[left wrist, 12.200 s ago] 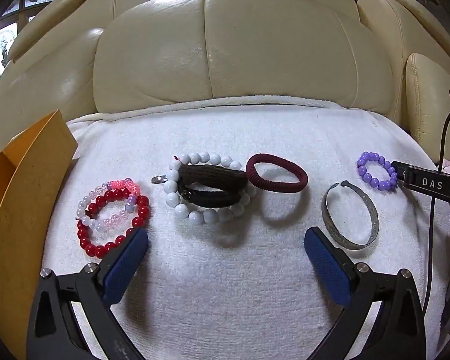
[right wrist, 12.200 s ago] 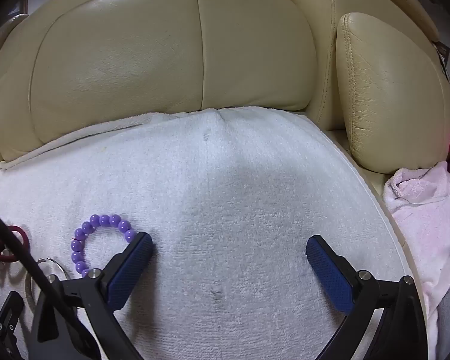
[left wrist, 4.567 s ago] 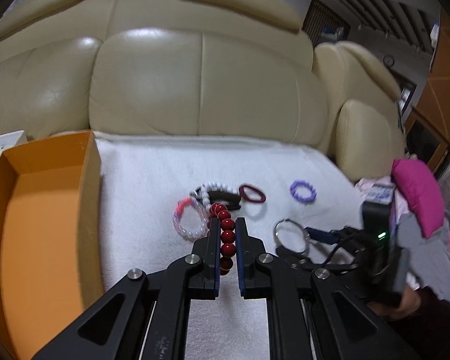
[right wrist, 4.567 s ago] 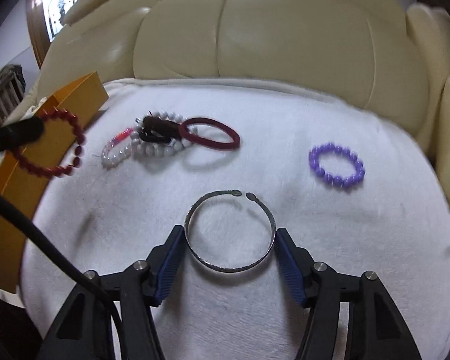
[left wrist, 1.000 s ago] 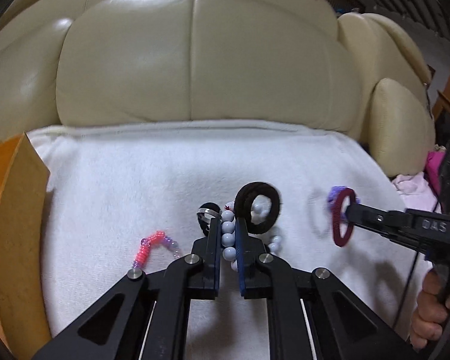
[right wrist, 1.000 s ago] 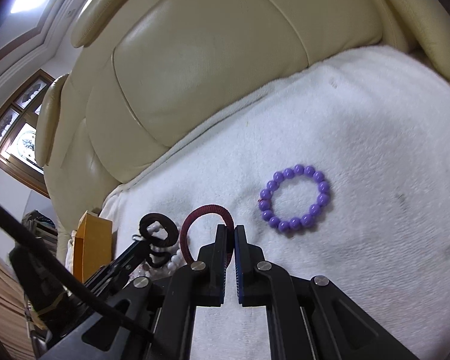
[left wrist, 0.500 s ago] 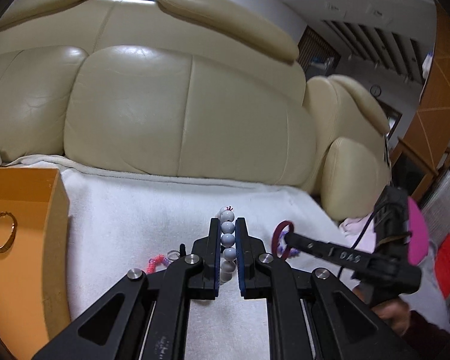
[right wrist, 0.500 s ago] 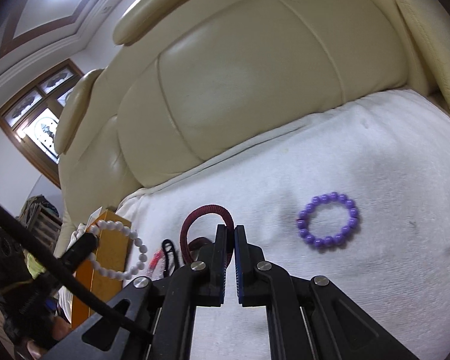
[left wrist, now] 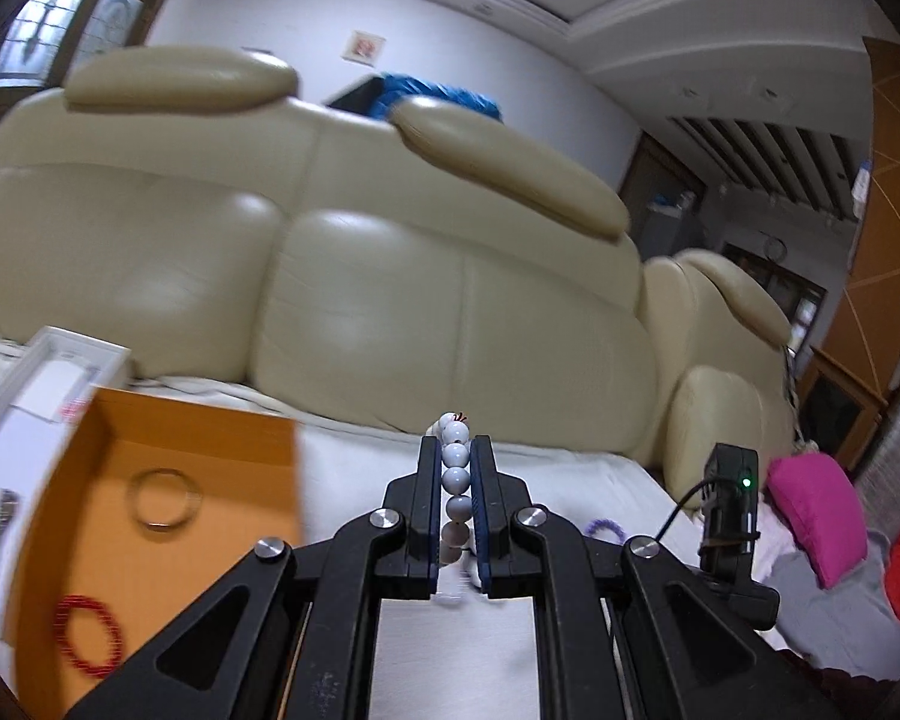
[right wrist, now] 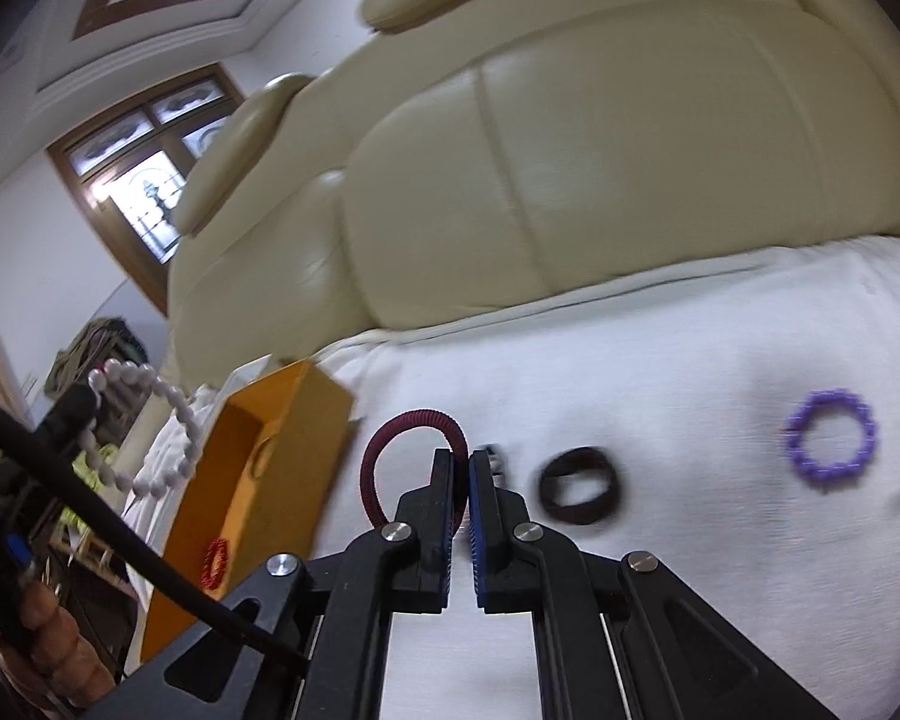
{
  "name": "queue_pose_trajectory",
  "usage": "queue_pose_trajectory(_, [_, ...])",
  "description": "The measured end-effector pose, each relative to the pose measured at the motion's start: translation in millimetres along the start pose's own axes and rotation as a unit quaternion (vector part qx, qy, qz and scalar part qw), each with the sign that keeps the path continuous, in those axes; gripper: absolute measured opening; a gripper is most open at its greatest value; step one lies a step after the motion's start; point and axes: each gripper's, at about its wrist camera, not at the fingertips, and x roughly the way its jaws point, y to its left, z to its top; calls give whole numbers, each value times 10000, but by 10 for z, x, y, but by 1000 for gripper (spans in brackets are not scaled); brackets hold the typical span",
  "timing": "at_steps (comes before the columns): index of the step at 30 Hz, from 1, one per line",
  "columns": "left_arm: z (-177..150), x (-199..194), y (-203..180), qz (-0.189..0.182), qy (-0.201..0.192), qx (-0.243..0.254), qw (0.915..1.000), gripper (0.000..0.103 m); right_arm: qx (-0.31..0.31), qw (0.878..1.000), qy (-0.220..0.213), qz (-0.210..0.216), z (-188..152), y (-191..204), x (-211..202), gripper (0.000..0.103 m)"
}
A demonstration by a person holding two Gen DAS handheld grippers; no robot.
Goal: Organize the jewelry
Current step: 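Drop the maroon tie into the box with the right tool while the left drops the white bracelet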
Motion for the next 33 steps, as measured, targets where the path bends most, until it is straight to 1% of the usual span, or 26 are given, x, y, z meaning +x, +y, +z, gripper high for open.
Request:
queue_pose_trajectory(2, [12, -172, 171, 207, -124, -65, 9997, 9, -135, 9999, 20, 102, -20, 175, 45, 5])
queue_pose_trajectory(4, [8, -281, 333, 386, -160, -156, 9990, 9, -278, 9994, 44, 202, -44, 365, 88, 5])
queue_pose_trajectory(8, [-63, -388, 605, 748, -61, -215, 9970, 9, -553, 9977, 90, 377, -70, 747, 165, 5])
queue_pose_trajectory(10, [-120, -383, 730, 924, 104, -234, 9954, 9, -750, 9963, 87, 407, -73, 950, 219, 5])
queue_pose_trajectory(12, [-181, -327, 830, 1024, 285, -297, 9939, 9, -934, 9946, 147, 423, -80, 1158, 296, 5])
queue_pose_trajectory(14, [-263, -264, 956, 1150, 569, -324, 9912, 9, -1091, 9929, 288, 386, -85, 1336, 440, 5])
queue_pose_trajectory(16, [-320, -181, 1016, 1222, 757, -395, 9888, 9, -1318, 9899, 477, 234, -115, 1490, 608, 5])
queue_pose_trajectory(17, [-353, -130, 1068, 1229, 881, -476, 9874, 9, -1417, 9883, 534, 169, -130, 1534, 680, 5])
queue_pose_trajectory(20, [-422, -46, 1165, 1300, 1077, -581, 9839, 9, -1618, 9844, 695, 31, -165, 1647, 873, 5])
queue_pose_trajectory(23, [-490, 86, 1235, 1227, 1373, -713, 9803, 9, -1749, 9816, 759, -135, -176, 1713, 1030, 7])
queue_pose_trajectory(26, [-546, 229, 1237, 1279, 1672, -638, 9755, 10, -1760, 9805, 859, -189, -162, 1722, 1133, 7])
queue_pose_trajectory(28, [-554, 254, 1220, 1354, 1758, -546, 9735, 10, -1736, 9796, 988, -216, -148, 1716, 1188, 9])
queue_pose_trajectory(30, [-529, 229, 1219, 1378, 1683, -539, 9746, 16, -1639, 9811, 1009, -201, -113, 1681, 1159, 9])
queue_pose_trajectory(31, [-514, 207, 1217, 1377, 1625, -572, 9754, 25, -1543, 9832, 965, -134, -80, 1642, 1114, 13])
queue_pose_trajectory(32, [-494, 180, 1214, 1377, 1543, -622, 9764, 33, -1456, 9851, 916, -50, -60, 1606, 1073, 20])
queue_pose_trajectory(33, [-479, 164, 1208, 1385, 1485, -647, 9770, 35, -1359, 9870, 857, 38, -30, 1557, 1014, 26])
